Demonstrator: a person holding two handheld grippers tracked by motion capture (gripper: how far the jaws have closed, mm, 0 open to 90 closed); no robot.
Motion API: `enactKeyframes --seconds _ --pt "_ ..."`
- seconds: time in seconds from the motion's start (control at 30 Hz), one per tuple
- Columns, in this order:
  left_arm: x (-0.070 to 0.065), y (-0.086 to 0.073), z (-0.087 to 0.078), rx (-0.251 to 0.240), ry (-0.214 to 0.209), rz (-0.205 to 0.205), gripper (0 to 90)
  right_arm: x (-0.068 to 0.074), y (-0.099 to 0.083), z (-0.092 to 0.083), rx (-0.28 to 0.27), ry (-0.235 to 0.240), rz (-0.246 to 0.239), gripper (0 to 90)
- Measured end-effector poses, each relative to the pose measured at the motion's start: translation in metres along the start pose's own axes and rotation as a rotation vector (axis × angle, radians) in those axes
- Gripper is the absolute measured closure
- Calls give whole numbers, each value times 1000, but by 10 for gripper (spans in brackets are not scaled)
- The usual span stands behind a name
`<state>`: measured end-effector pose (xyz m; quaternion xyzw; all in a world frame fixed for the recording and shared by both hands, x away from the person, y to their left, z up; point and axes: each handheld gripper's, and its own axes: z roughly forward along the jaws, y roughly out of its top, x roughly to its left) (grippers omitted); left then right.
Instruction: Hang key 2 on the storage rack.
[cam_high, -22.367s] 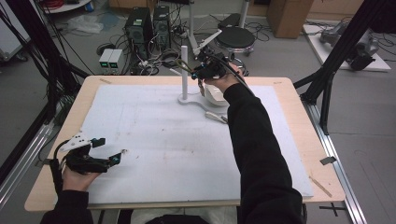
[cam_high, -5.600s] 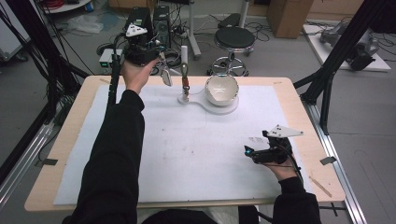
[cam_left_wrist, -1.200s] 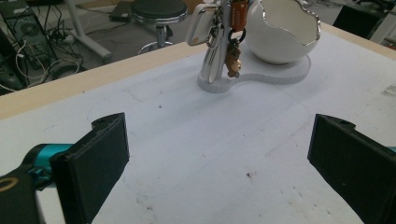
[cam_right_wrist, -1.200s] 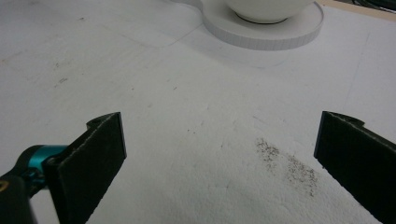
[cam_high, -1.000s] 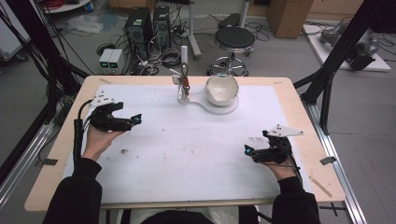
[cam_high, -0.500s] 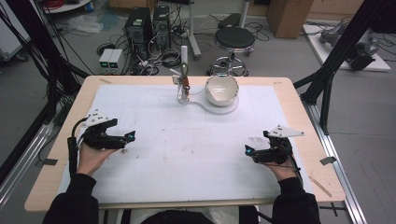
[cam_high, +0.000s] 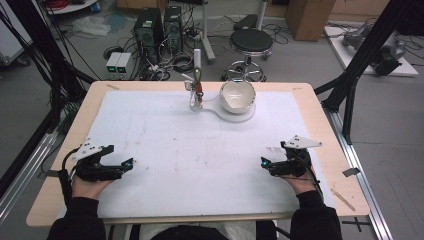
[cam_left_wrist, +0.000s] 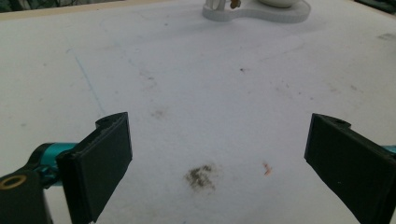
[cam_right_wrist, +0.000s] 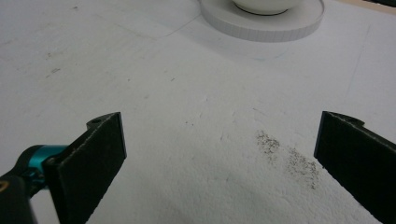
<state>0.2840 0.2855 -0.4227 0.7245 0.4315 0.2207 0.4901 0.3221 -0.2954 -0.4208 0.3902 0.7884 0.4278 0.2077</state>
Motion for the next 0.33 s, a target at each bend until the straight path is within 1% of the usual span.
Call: enactKeyframes --seconds 0.1,0.2,0.3,0.33 --pt "2 -2 -7 -35 10 -10 79 1 -1 0 5 1 3 14" --pt "4 -2 -8 -43 18 -13 79 2 -1 0 5 1 0 13" --pt "4 -3 -8 -50 11 -13 79 3 -2 -1 3 0 0 14" --pt "4 -3 -9 -55 3 -15 79 3 -2 -1 2 -6 -3 14"
